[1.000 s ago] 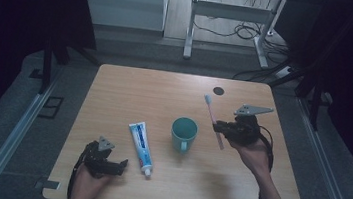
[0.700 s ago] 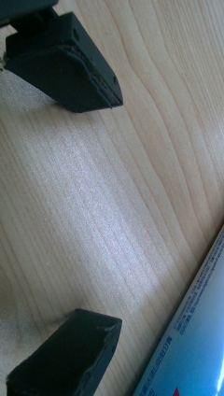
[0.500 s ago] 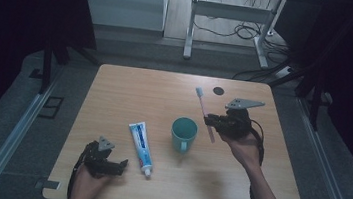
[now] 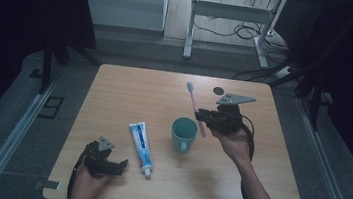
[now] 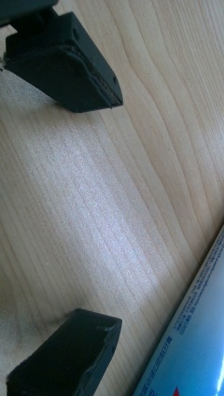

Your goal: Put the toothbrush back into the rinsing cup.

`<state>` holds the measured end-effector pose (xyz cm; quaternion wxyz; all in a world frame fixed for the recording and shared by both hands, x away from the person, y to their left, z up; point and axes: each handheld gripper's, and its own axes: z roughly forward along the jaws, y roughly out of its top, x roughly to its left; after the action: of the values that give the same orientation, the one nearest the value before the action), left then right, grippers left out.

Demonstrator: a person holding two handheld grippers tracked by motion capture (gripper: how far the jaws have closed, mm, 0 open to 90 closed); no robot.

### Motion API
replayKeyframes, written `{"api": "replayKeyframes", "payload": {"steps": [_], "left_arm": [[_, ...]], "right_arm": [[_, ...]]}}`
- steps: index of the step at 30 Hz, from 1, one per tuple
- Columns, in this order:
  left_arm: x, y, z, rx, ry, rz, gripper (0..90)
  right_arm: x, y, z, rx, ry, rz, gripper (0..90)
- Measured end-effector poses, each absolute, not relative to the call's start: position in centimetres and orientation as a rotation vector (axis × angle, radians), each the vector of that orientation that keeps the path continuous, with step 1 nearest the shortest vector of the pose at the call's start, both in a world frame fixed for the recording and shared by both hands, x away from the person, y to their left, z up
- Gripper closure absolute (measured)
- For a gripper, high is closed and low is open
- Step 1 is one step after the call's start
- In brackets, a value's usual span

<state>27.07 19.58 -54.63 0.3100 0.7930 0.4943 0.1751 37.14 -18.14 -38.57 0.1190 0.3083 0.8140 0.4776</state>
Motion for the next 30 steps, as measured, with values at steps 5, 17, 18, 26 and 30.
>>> {"api": "replayKeyframes", "payload": {"steps": [5,17,18,26,30], "left_arm": [[27.1,19.6,-54.6,2.094,1.306,0.463,0.0],[27.1,19.6,-54.6,2.095,1.307,0.462,0.0],[27.1,19.6,-54.6,2.095,1.306,0.462,0.0],[27.1,19.6,-54.6,2.102,1.303,0.461,0.0],[27.1,19.6,-54.6,2.1,1.306,0.461,0.0]], "right_arm": [[37.3,-17.2,-38.5,0.886,2.377,1.402,78.8],[37.8,-15.1,-38.9,0.857,2.389,1.412,78.8],[37.9,-15.0,-39.0,0.857,2.39,1.411,78.8],[38.2,-14.7,-40.0,0.87,2.398,1.399,78.8],[38.3,-14.8,-40.6,0.877,2.401,1.4,78.8]]}}
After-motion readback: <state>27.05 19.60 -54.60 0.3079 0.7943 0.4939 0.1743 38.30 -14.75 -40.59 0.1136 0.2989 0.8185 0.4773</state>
